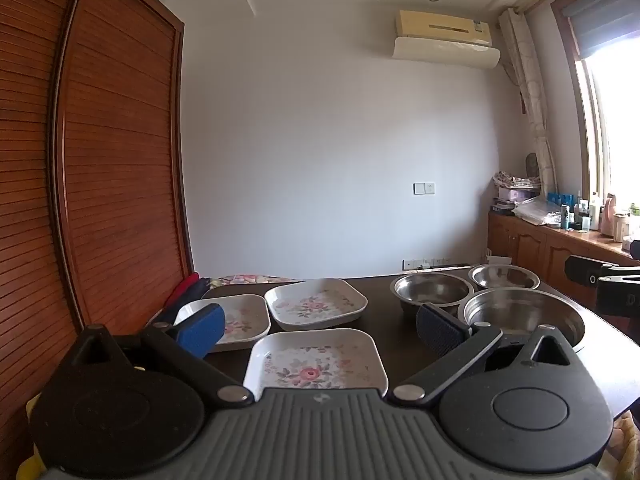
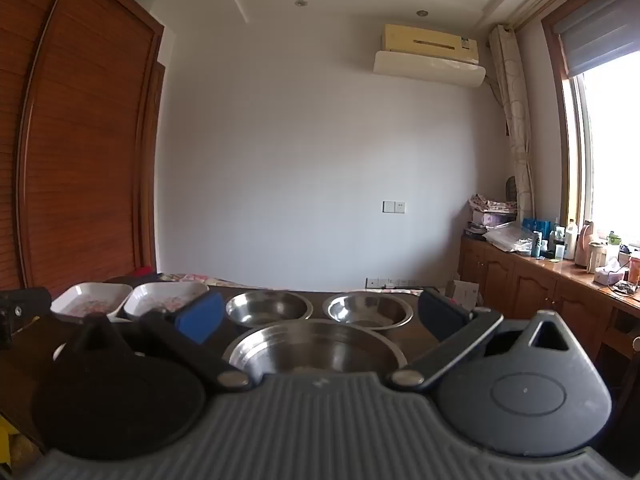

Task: Organize plates and bowls

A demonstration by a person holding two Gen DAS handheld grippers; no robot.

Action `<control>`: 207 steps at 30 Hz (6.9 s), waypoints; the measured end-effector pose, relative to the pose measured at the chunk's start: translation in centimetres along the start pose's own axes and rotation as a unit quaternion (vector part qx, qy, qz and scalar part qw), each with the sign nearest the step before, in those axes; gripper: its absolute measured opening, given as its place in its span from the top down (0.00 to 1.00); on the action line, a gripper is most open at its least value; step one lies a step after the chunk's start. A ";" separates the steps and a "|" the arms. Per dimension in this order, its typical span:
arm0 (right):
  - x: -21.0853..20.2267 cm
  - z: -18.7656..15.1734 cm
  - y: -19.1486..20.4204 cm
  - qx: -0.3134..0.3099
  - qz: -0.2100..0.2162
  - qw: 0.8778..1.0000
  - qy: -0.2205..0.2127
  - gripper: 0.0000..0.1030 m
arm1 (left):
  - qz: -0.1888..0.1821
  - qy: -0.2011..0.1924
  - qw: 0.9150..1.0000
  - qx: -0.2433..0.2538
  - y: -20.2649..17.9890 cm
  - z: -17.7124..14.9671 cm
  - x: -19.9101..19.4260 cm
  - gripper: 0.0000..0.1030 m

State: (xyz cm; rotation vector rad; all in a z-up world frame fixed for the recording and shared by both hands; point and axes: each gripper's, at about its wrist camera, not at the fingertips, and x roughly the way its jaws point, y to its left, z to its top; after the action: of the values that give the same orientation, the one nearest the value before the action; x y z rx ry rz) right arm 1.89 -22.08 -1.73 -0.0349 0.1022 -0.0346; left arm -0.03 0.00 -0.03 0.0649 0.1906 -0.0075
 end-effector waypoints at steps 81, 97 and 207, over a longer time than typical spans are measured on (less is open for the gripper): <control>0.1 0.0 0.4 -0.002 0.000 1.000 -0.002 0.00 | 0.004 0.002 1.000 -0.002 0.2 -0.1 0.1 0.00; 0.1 0.0 0.5 -0.002 0.000 1.000 -0.002 0.00 | 0.004 0.003 1.000 -0.001 0.2 -0.2 0.2 0.00; 17.5 -2.0 13.3 -0.011 0.192 0.916 0.351 0.88 | -0.089 0.283 0.951 -0.088 12.4 -1.9 19.4 0.87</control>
State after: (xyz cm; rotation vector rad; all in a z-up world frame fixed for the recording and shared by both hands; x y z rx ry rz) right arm 19.48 -9.51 -5.95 -0.0238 0.8304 0.3526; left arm 18.81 12.42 -4.82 -0.1322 0.7706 -0.1538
